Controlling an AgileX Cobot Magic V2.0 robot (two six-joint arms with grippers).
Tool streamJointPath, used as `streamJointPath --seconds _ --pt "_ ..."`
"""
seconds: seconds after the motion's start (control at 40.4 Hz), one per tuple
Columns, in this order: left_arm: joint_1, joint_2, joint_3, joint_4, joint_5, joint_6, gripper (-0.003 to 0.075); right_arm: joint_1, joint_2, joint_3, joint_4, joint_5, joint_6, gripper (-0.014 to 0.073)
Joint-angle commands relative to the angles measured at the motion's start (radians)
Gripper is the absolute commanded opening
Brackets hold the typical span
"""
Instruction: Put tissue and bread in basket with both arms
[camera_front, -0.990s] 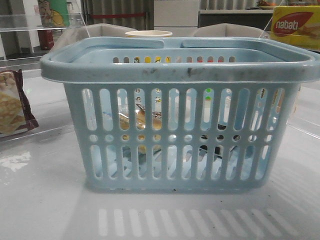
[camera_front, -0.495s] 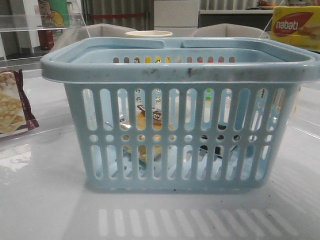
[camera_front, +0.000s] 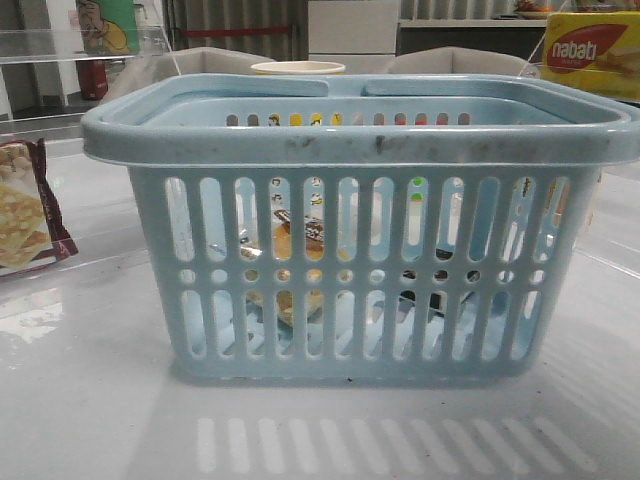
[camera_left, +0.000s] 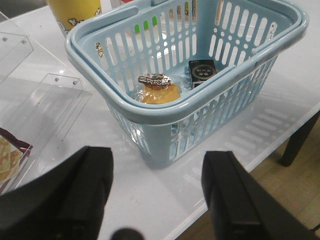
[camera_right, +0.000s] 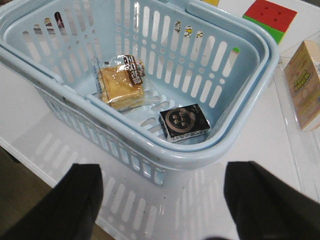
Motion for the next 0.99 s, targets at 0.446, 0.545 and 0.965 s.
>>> streamJointPath --seconds 0.446,0.545,0.965 --pt "-0.007 0.001 -0.021 -0.004 -0.075 -0.008 0.0094 0.0 0.0 -0.025 -0.012 -0.06 -0.009 0.0057" --pt "-0.007 0.001 -0.021 -0.004 -0.075 -0.008 0.0094 0.0 0.0 -0.025 -0.012 -0.06 -0.009 0.0057" --pt "0.054 -0.065 0.015 -0.014 -0.092 -0.008 0.0094 0.0 0.0 -0.025 -0.012 -0.06 -0.009 0.0057"
